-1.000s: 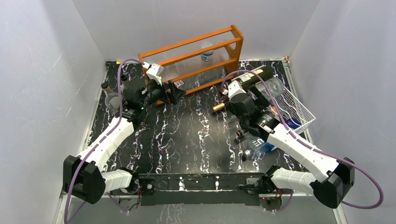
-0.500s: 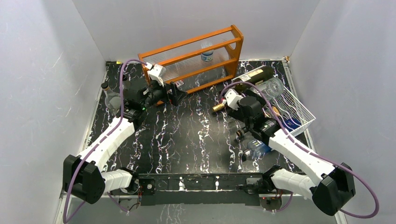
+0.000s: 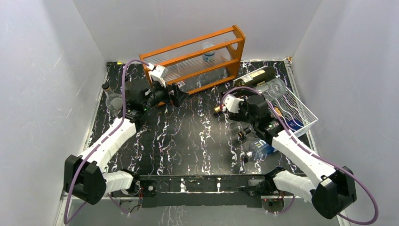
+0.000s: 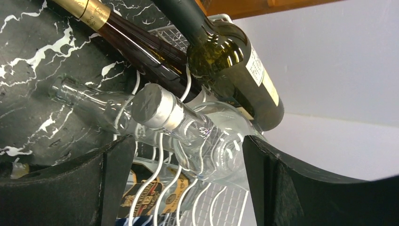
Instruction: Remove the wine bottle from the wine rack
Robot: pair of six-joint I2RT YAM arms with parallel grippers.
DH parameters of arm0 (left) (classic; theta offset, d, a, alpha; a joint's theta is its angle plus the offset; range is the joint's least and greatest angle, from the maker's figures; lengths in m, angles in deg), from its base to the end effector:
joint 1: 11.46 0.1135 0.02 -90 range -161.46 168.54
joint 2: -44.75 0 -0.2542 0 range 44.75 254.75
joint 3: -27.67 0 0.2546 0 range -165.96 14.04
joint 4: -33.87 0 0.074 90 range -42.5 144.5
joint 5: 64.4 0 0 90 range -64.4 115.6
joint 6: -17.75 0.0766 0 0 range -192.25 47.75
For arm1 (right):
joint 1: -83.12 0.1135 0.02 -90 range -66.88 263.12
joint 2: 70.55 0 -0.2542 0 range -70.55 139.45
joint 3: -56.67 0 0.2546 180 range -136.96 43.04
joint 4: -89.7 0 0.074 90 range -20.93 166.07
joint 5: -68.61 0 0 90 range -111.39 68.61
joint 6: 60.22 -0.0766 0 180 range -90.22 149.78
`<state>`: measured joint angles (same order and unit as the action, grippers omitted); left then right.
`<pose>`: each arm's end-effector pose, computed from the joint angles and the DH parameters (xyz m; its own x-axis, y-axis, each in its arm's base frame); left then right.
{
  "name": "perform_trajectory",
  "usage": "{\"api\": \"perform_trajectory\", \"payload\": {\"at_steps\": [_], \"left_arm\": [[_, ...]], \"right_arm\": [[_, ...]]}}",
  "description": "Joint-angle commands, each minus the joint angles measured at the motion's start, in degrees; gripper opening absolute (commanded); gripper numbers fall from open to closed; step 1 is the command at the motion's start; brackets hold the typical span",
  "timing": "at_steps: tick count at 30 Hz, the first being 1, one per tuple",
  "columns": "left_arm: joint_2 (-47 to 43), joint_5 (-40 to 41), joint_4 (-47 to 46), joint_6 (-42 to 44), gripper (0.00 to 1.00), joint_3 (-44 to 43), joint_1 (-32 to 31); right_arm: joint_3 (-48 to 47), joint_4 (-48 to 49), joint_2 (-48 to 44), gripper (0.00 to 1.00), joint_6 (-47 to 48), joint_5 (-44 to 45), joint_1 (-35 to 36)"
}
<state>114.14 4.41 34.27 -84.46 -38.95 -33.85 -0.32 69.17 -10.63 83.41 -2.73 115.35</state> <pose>0.2946 -0.1513 0.3311 -0.1957 -0.1327 -0.9717 0.6625 0.7127 -0.2307 0.2510 0.1293 0.2621 0.0072 -0.8973 -0.4414 -0.4236 0.3971 -0.8142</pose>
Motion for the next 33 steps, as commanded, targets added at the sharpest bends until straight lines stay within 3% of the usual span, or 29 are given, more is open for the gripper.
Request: {"api": "perform_trajectory", "payload": {"at_steps": [1,14,20,27,33], "left_arm": [[0.7,0.4,-0.5,1.5,0.98,-2.1,-0.4],[0.1,1.3,0.0,2.6,0.98,-2.0,-0.9],[-0.3,1.0,0.1,3.3,0.98,-2.0,-1.1],[-0.3,1.8,0.5,3.7,0.98,-2.1,-1.3],[-0.3,2.0,0.8,3.9,0.98,-2.3,-1.3]], "right_arm": [[-0.1,0.9,-2.1,0.95,7.9,-6.2,-2.1],[-0.9,-0.2,2.7,0.87,10.4,-13.2,-6.4],[-2.5,0.8,7.3,0.81,11.2,-11.8,-6.5],[-0.2,6.3,9.1,0.82,12.9,-11.7,-6.5],[3.0,13.8,9.2,0.80,16.5,-6.4,-6.5]]}}
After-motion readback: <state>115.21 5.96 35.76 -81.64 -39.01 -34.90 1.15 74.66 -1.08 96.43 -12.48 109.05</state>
